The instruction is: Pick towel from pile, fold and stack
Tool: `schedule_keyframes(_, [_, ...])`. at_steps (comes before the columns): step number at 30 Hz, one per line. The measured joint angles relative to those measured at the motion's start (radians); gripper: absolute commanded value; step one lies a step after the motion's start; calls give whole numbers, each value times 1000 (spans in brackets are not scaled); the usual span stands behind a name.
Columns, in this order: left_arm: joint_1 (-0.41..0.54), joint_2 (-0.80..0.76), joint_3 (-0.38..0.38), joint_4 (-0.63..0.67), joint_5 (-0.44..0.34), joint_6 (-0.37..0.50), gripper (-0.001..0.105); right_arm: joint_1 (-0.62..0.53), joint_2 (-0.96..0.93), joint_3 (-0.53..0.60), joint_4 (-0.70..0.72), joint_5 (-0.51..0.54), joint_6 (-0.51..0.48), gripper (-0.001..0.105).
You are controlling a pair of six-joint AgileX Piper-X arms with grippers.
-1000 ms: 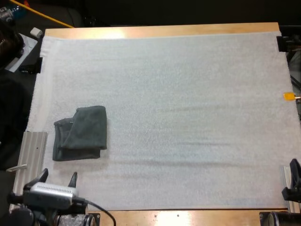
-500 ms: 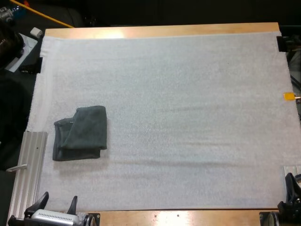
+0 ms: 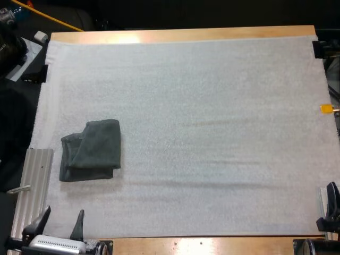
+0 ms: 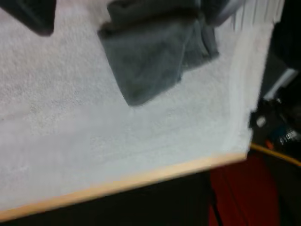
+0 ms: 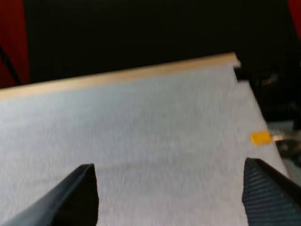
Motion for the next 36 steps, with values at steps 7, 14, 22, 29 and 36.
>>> schedule_keyframes(7, [0, 0, 50, -189, 0, 4, 61, 0, 0, 90, -142, 0, 0, 63])
schedule_keyframes(14, [0, 0, 190, -293, 0, 4, 61, 0, 2, 208, -187, 0, 0, 63])
schedule_keyframes(22, [0, 2, 299, -348, 0, 4, 61, 0, 2, 335, -198, 2, 0, 63])
schedule_keyframes(29, [0, 2, 355, -347, 0, 4, 61, 0, 2, 393, -174, 3, 0, 63])
schedule_keyframes(36, [0, 2, 387, -347, 0, 4, 61, 0, 2, 413, -155, 4, 0, 63])
